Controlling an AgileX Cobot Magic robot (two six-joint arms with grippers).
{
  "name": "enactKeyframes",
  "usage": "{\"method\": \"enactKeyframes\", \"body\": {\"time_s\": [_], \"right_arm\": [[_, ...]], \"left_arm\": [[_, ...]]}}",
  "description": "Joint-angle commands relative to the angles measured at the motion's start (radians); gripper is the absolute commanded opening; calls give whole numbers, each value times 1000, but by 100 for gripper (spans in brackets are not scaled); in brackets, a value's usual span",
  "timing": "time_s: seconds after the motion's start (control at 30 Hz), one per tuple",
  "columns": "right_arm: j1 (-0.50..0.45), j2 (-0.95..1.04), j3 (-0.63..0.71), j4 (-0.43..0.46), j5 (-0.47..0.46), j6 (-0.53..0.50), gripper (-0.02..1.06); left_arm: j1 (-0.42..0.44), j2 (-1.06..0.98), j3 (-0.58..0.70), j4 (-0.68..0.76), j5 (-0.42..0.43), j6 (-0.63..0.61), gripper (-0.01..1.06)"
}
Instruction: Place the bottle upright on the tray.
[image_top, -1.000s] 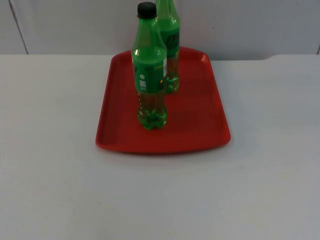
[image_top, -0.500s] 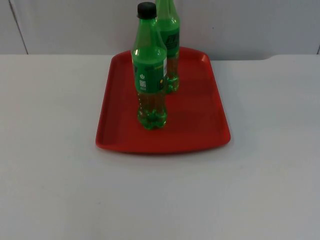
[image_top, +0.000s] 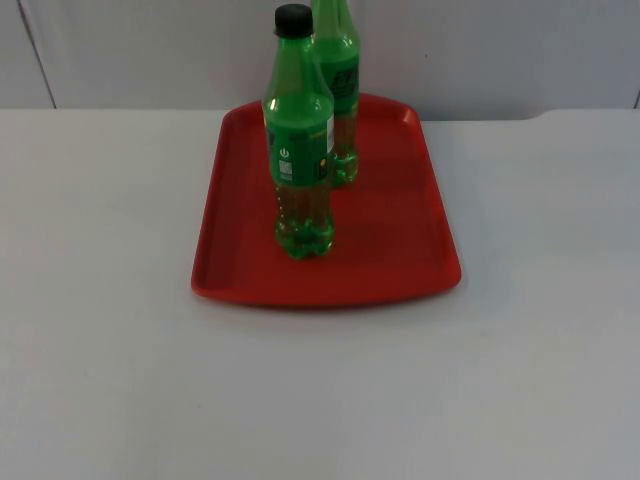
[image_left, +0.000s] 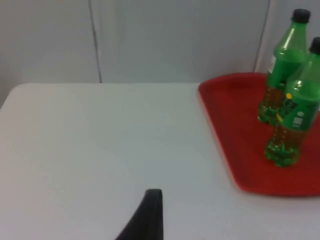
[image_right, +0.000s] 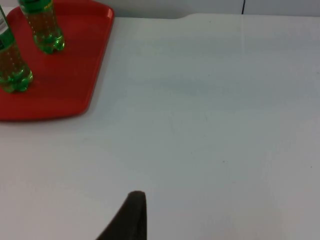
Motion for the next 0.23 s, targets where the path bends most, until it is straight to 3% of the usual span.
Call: {"method": "enactKeyframes", "body": {"time_s": [0.0, 0.2], "right_arm": [[-5, -3, 1, 3, -6, 3, 105], [-5, -3, 1, 3, -6, 3, 105]], "left_arm": [[21, -5, 4, 1, -6, -6, 91], [68, -5, 4, 1, -6, -6, 91]]}}
